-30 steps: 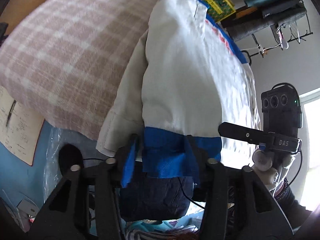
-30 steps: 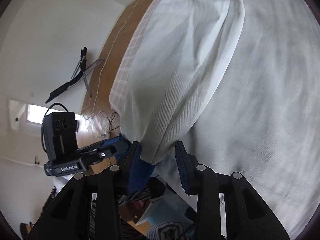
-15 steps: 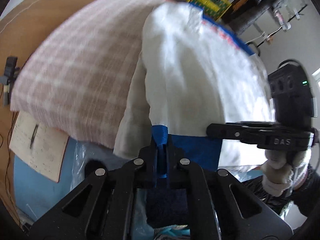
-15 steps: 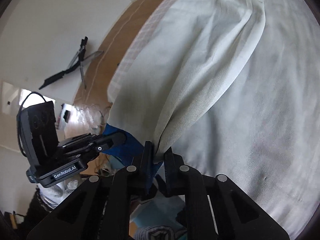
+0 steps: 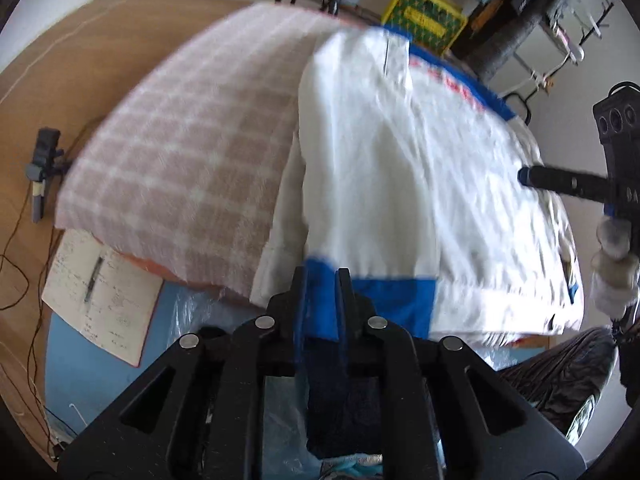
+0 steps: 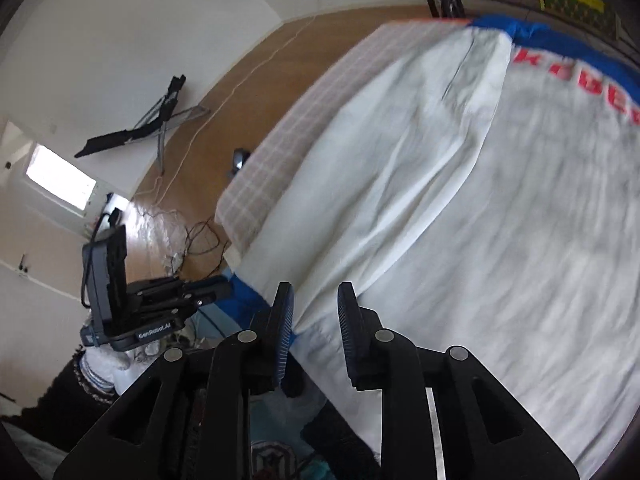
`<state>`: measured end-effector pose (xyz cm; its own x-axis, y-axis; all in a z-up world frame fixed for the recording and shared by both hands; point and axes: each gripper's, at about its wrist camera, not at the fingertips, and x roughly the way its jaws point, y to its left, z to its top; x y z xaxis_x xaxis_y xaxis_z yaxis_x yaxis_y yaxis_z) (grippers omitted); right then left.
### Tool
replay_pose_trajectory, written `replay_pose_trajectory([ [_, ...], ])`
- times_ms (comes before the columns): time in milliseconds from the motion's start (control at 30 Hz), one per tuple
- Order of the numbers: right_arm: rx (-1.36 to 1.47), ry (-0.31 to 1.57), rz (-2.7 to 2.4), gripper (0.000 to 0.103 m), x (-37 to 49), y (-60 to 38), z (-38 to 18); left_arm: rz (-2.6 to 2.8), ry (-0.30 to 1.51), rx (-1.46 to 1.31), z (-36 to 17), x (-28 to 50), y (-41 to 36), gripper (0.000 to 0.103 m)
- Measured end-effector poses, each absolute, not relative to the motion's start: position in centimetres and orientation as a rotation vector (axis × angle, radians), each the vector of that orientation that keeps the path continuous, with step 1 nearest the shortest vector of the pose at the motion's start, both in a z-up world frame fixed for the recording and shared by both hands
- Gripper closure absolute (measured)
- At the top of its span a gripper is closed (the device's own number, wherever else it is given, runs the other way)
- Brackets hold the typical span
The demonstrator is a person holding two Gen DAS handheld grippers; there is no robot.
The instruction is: Fold large clothes
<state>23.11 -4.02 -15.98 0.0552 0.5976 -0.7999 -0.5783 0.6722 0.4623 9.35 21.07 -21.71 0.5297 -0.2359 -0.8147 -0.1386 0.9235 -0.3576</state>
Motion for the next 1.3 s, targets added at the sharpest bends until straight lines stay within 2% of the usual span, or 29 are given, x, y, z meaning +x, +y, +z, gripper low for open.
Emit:
replay_pose_trajectory([
  [233, 0.034, 1.041, 0.817, 0.081, 30.3, -4.6, -9.0, -0.184, 0.97, -0.395, -17.2, 14.5, 18.7, 0.093],
  [400, 0.047, 0.993, 0.809, 0.081, 36.0, -0.8, -8.6, -0.279, 1.013, -0.304, -18.0, 21.0, 17.1, 0.093],
  [500, 0.004, 0.987, 0.823, 0.081, 39.1, 2.1, -10.1, -0.288, 1.012, -0.236, -19.1, 24.1, 16.9, 0.092],
  [700, -0.099, 1.039, 0.705, 0.081, 45.6, 6.3, -18.0, -0.314, 1.048, -0.234, -23.4, 27.1, 18.1, 0.093],
  [867, -0.08, 1.074, 0.52, 0.081, 50.4, 3.9, -23.8, -0.345, 1.096, -0.115, -27.3, 26.5, 16.6, 0.092],
  [900, -0.07, 1.087, 0.479, 0.081, 51.1, 3.0, -24.6, -0.348, 1.061, -0.084, -27.6, 26.1, 16.4, 0.092],
  [967, -0.044, 1.133, 0.42, 0.086, 52.2, 1.0, -26.9, -0.353, 1.034, -0.046, -27.6, 25.5, 16.1, 0.091],
  [1067, -0.064, 1.14, 0.459, 0.087, 52.2, 0.6, -26.4, -0.358, 1.017, -0.064, -27.9, 25.2, 16.5, 0.091],
  [1133, -0.125, 1.149, 0.451, 0.08, 52.2, 1.5, -25.2, -0.36, 1.007, -0.07, -28.0, 24.9, 16.6, 0.091],
  [1200, -0.113, 1.116, 0.535, 0.08, 52.4, 2.6, -23.6, -0.359, 0.996, -0.068, -28.1, 24.7, 16.5, 0.091],
  [1267, -0.133, 1.076, 0.64, 0.074, 52.2, 4.8, -21.8, -0.355, 0.983, -0.056, -28.2, 24.4, 16.4, 0.091],
  [1300, -0.161, 1.065, 0.689, 0.065, 52.0, 6.1, -21.4, -0.353, 0.976, -0.047, -28.3, 24.2, 16.3, 0.091],
])
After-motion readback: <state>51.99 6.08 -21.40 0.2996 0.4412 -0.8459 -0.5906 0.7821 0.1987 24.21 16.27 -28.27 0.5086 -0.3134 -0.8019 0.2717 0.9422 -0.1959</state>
